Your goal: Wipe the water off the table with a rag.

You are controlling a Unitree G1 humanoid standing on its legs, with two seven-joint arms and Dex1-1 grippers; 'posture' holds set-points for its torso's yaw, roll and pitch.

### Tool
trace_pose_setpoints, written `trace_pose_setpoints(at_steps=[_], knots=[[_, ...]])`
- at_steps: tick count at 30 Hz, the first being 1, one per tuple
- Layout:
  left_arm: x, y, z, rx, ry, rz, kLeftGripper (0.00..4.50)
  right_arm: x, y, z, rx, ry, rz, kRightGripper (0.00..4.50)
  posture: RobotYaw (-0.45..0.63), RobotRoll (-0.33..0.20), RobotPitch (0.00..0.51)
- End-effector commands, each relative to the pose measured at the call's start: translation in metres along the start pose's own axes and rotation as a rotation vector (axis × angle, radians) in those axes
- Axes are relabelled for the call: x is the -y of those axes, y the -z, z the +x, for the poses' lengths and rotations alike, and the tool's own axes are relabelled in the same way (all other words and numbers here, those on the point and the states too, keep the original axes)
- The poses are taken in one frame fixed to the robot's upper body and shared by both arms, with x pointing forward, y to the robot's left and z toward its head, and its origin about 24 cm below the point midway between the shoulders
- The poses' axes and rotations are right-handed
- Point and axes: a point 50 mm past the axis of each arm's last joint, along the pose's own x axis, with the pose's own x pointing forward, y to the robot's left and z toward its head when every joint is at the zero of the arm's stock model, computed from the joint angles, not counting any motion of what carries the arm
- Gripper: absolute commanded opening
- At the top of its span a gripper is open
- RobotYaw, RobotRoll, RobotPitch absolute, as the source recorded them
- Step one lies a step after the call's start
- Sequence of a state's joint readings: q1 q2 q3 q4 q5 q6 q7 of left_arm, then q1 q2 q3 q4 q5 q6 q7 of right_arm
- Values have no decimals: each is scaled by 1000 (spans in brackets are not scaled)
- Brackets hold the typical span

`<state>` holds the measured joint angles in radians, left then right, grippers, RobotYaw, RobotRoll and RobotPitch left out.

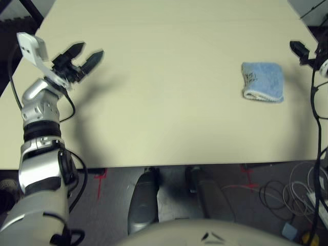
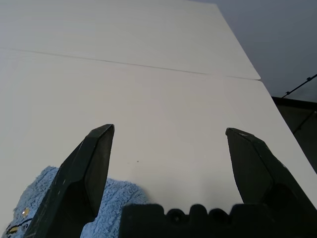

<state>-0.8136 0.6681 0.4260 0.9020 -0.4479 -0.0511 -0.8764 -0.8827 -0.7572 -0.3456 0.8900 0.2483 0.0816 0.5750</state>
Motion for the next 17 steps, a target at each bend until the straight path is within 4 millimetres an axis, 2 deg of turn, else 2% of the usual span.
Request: trace_pose_setpoints(at_steps=[1, 10, 17], knots=[[-15, 0, -9, 17, -164, -8, 4500, 11, 1, -8, 83, 61, 36, 4491, 105, 0, 234], [-30, 5, -18, 43, -361, -42, 4500, 23, 14, -22, 155, 162, 60, 4491, 98, 0, 237], [-33, 10, -22, 7, -400, -17, 4500, 26, 18, -26, 158, 190, 59, 4491, 89, 0, 238]])
